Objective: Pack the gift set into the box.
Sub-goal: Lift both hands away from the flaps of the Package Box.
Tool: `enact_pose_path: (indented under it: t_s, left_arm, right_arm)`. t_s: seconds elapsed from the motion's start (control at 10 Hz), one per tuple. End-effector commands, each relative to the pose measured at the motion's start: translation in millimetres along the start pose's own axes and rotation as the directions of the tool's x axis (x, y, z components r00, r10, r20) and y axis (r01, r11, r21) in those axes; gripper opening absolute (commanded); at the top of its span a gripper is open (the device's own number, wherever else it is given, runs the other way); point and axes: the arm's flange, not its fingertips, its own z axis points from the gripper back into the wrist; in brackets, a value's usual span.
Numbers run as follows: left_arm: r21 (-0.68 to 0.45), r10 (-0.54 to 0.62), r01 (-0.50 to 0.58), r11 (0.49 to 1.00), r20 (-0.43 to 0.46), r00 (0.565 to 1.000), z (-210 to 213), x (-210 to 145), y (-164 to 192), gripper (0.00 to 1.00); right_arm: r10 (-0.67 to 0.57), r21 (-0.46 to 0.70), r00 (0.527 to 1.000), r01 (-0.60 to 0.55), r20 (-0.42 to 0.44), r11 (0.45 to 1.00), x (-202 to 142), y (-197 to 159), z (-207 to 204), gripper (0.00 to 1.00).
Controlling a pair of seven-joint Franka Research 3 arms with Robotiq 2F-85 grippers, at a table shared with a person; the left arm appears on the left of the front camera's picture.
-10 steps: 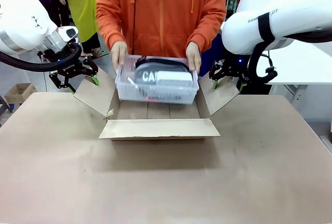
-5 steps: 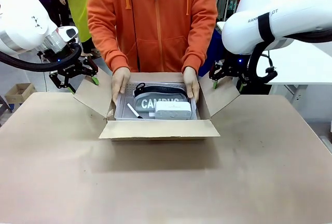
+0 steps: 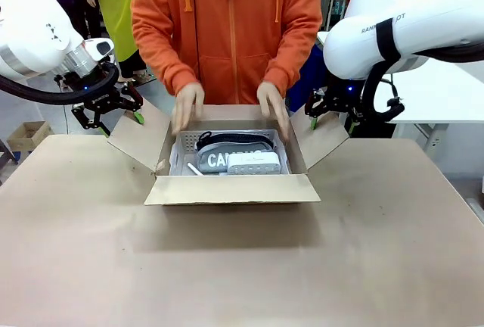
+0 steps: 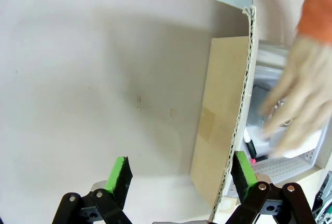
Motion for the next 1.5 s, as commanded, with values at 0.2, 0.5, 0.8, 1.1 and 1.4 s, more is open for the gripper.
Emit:
enact_pose_path:
  t_s: [0.2, 0.5, 0.8, 1.1, 1.4]
  left_arm:
    - [0.012, 0.011, -0.011, 1.000, 0.013, 1.000, 2.5, -0.8, -1.5, 1.00]
    - [-0.584, -0.355, 0.166, 0.795, -0.227, 0.907, 50.6, -0.8, 74.0, 1.00]
    - [-0.959, -0.210, -0.090, 0.271, -0.150, 0.966, 46.8, -7.7, 191.3, 1.00]
    - [-0.967, -0.052, -0.247, -0.058, -0.244, 0.968, -6.0, -10.8, 270.5, 1.00]
    - [-0.948, -0.094, -0.041, 0.314, -0.074, 0.993, 16.1, -38.2, 275.0, 1.00]
  right_arm:
    - [0.000, 0.000, 1.000, 0.000, 0.000, 1.000, 0.0, 0.0, 0.0, 1.00]
    - [0.185, 0.662, 0.971, -0.040, -0.151, 0.749, 0.5, -107.0, 70.5, 1.00]
    - [0.081, 0.954, 0.988, 0.104, -0.132, 0.280, -22.6, -230.2, 47.3, 1.00]
    - [-0.207, 0.965, 0.947, 0.259, -0.246, 0.036, -56.3, -298.3, -13.2, 1.00]
    - [-0.108, 0.963, 0.985, 0.158, -0.137, 0.217, -64.2, -307.4, 5.1, 1.00]
